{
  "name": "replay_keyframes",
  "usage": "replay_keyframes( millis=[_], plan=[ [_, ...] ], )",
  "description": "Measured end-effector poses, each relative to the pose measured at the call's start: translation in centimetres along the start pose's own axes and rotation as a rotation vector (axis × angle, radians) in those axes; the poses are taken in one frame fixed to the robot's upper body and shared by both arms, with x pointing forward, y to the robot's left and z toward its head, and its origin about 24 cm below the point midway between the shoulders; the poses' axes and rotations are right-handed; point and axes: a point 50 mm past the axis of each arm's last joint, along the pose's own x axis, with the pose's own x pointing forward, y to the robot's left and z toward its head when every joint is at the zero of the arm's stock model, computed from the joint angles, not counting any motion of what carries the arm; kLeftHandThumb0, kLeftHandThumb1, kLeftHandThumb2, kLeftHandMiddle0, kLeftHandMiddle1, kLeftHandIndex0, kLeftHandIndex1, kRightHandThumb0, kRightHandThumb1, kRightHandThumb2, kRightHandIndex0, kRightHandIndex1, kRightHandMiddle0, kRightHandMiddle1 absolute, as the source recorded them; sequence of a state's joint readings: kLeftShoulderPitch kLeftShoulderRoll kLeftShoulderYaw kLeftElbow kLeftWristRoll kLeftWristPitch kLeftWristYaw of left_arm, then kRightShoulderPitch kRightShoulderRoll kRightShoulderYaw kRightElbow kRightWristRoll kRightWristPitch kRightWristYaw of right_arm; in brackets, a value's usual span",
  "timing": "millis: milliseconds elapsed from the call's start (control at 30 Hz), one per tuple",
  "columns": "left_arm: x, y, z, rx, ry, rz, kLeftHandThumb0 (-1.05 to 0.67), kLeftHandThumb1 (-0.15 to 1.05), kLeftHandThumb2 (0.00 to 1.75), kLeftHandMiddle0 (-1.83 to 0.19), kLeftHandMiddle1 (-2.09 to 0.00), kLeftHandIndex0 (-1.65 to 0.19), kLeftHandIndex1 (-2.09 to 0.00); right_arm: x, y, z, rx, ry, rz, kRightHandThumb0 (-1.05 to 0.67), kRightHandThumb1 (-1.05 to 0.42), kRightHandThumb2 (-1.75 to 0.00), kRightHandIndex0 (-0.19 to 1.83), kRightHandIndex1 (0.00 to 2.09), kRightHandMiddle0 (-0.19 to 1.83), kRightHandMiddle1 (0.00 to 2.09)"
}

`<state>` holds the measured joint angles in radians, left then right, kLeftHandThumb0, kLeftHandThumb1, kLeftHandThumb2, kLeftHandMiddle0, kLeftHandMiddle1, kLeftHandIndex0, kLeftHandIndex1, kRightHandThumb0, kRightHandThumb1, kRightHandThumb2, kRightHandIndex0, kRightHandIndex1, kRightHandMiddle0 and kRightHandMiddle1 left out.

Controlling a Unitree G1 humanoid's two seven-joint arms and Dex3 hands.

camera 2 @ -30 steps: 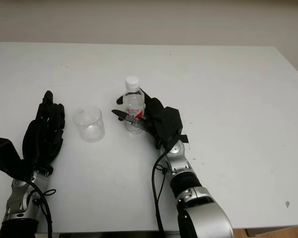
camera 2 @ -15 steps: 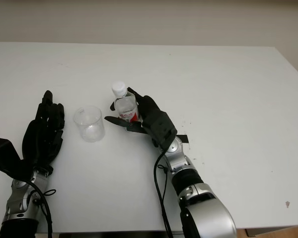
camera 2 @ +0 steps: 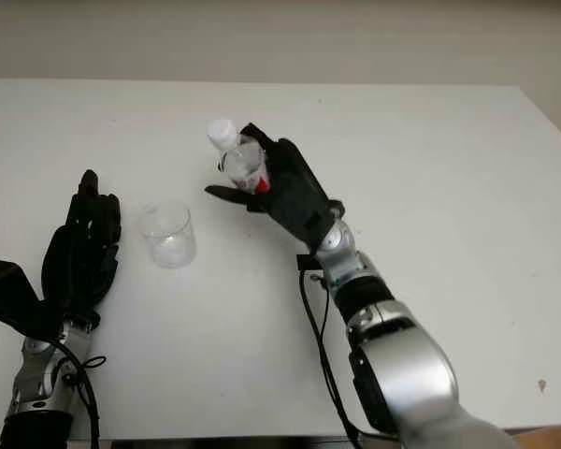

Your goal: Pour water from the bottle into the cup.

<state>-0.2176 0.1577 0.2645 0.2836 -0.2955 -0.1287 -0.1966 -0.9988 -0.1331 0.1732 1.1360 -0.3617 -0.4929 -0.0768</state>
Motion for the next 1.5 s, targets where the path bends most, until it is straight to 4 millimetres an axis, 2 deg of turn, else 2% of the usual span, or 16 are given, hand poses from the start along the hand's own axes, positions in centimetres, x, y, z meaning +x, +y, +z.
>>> replay_keyframes(
  millis=[267, 467, 567, 833, 1000, 1267, 1400, 1467, 1500],
  plan=[
    [0.1, -0.1, 0.0, -0.005, -0.006, 0.007, -0.69, 1.05, 0.48, 0.15, -0.06, 0.14, -0.05, 1.2, -1.1, 0.6, -0.339, -0.004, -0.017, -0.41, -1.05, -0.30, 1.27, 2.09, 0.86, 2.09],
    [0.0, -0.3, 0.0, -0.010, -0.016, 0.011, -0.69, 1.05, 0.49, 0.15, -0.05, 0.14, -0.06, 1.4, -0.8, 1.1, -0.543, -0.060, -0.025, -0.44, -1.05, -0.23, 1.21, 2.09, 0.86, 2.09],
    [0.0, -0.3, 0.0, -0.008, -0.019, 0.012, -0.69, 1.05, 0.49, 0.15, -0.05, 0.14, -0.05, 1.4, -0.4, 1.2, -0.641, -0.089, -0.015, -0.43, -1.05, -0.23, 1.25, 2.09, 0.86, 2.09],
    [0.0, -0.4, 0.0, -0.005, -0.023, 0.011, -0.69, 1.05, 0.49, 0.14, -0.06, 0.14, -0.05, 1.8, 0.0, 2.2, -0.797, -0.191, -0.014, -0.43, -1.05, -0.22, 1.31, 2.09, 0.86, 2.09],
    [0.2, -0.5, -0.1, -0.006, -0.026, 0.010, -0.69, 1.05, 0.47, 0.13, -0.06, 0.13, -0.06, 1.9, 0.5, 2.8, -0.898, -0.275, -0.014, -0.42, -1.05, -0.21, 1.33, 2.09, 0.79, 2.09],
    [0.3, -0.6, -0.1, -0.012, -0.031, 0.009, -0.69, 1.05, 0.47, 0.13, -0.06, 0.13, -0.06, 1.8, 0.9, 3.7, -0.954, -0.408, -0.045, -0.43, -1.05, -0.21, 1.29, 2.09, 0.79, 2.09],
    [0.4, -0.7, -0.1, -0.013, -0.031, 0.011, -0.70, 1.05, 0.47, 0.12, -0.06, 0.13, -0.06, 1.8, 1.1, 4.1, -1.009, -0.472, -0.044, -0.44, -1.05, -0.16, 1.26, 2.09, 0.70, 2.09],
    [0.4, -0.7, -0.1, -0.013, -0.031, 0.010, -0.69, 1.05, 0.48, 0.13, -0.05, 0.14, -0.05, 1.9, 1.1, 4.4, -1.043, -0.504, -0.051, -0.46, -1.05, -0.15, 1.22, 2.09, 0.52, 2.09],
    [0.4, -0.7, -0.1, -0.014, -0.031, 0.010, -0.69, 1.05, 0.48, 0.14, -0.05, 0.14, -0.05, 1.9, 1.1, 4.5, -1.066, -0.522, -0.056, -0.47, -1.05, -0.13, 1.19, 2.09, 0.43, 1.97]
  ],
)
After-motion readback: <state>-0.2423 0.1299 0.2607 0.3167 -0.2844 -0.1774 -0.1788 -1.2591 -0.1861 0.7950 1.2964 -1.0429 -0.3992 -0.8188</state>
